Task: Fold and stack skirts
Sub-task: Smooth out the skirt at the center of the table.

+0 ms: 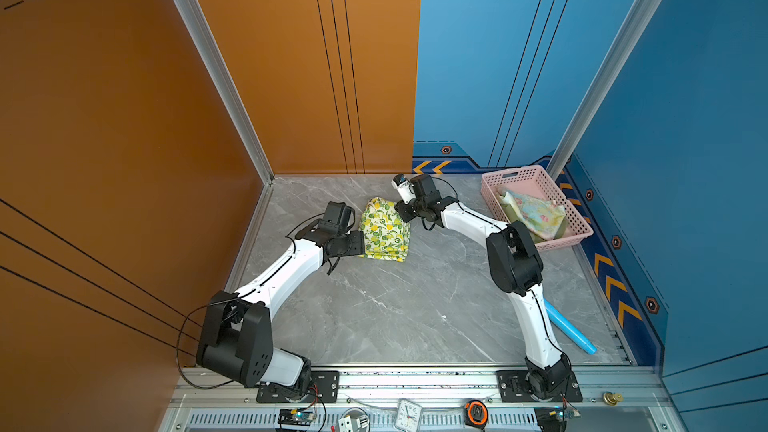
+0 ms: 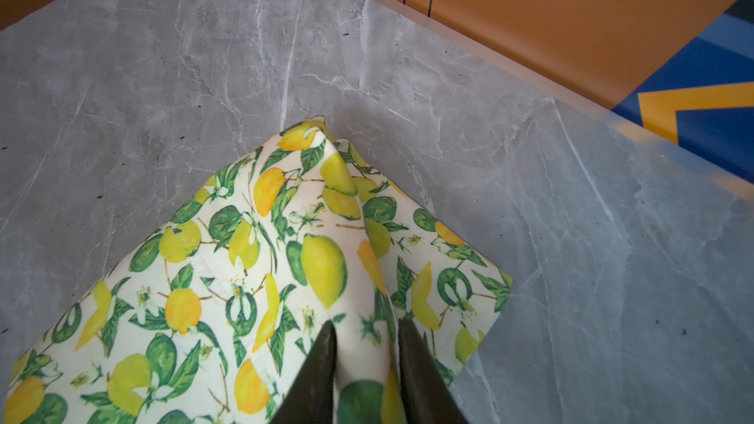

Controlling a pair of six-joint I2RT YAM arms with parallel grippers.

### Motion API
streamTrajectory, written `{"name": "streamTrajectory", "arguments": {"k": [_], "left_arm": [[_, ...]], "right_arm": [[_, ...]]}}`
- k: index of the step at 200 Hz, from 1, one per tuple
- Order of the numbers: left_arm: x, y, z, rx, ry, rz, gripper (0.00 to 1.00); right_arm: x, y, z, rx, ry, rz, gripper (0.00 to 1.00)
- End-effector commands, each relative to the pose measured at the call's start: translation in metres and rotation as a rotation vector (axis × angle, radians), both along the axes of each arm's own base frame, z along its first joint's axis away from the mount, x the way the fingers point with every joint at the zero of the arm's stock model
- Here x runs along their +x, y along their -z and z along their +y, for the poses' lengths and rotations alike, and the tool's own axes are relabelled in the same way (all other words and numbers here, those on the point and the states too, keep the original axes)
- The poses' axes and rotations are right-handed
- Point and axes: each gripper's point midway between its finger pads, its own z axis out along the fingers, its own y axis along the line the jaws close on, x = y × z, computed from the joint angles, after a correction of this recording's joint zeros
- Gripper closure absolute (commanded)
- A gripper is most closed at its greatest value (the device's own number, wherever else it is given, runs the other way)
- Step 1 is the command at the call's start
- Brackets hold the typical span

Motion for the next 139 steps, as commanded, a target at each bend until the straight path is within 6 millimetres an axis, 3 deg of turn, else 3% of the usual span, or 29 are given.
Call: {"name": "streamTrajectory", "arguments": {"k": [1, 45, 87, 139], "left_arm": [[0.005, 0.001, -0.01, 0.015, 0.015, 0.005, 0.31], [0.011, 0.015, -0.029, 0.059, 0.056, 0.032, 0.31], [0.022, 0.031, -0.053, 0.087, 0.097, 0.062, 0.31], [0.035, 0.062, -0.078, 0.105, 0.14, 0.113, 0.31]], "right_arm": [[-0.001, 0.02, 0.0, 0.009, 0.013, 0.066, 0.67], [0.011, 0.027, -0.018, 0.023, 0.093, 0.095, 0.57], [0.019, 0.026, -0.034, 0.035, 0.121, 0.107, 0.35], [0.016, 0.023, -0.024, 0.062, 0.05, 0.109, 0.06]]}}
